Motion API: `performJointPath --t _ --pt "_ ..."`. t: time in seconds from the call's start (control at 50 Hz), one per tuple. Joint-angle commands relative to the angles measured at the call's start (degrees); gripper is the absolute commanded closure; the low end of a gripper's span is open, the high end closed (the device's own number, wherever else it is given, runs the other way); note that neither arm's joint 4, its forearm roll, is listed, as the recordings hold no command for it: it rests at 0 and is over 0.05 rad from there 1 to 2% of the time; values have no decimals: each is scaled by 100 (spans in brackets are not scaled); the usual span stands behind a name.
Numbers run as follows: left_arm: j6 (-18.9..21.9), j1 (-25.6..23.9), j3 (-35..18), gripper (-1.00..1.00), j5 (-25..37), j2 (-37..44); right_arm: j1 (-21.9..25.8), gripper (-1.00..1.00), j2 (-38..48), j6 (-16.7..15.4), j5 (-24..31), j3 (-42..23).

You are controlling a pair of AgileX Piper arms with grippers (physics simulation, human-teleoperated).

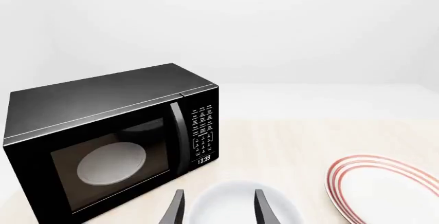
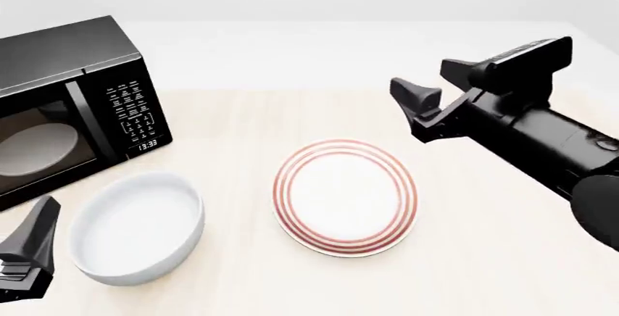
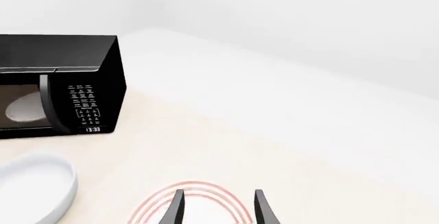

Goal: Put the white bowl to the right of the plate.

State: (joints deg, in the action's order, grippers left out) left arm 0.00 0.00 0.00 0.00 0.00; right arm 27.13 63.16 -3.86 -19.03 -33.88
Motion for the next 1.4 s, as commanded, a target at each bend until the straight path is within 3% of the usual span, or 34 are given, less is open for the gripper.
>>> performJointPath --t 0.02,0.2,0.5,0.6,0.64,0.88,1.4 --pt "0 0 0 -100 0 0 494 -100 1052 65 184 -1035" --pt "0 0 0 -100 0 0 792 -100 1679 43 479 -1790" --pt "0 0 0 -100 0 0 1382 -100 2654 321 909 -2812" --pt "0 0 0 -100 0 0 1427 -100 2911 337 1114 -3177" --pt "0 0 0 -100 0 0 1483 -100 3051 179 1279 -3416" --pt "0 0 0 -100 0 0 1486 -100 3616 463 1545 -3937" --pt "0 0 0 -100 0 0 2019 -100 4428 588 1915 -4573"
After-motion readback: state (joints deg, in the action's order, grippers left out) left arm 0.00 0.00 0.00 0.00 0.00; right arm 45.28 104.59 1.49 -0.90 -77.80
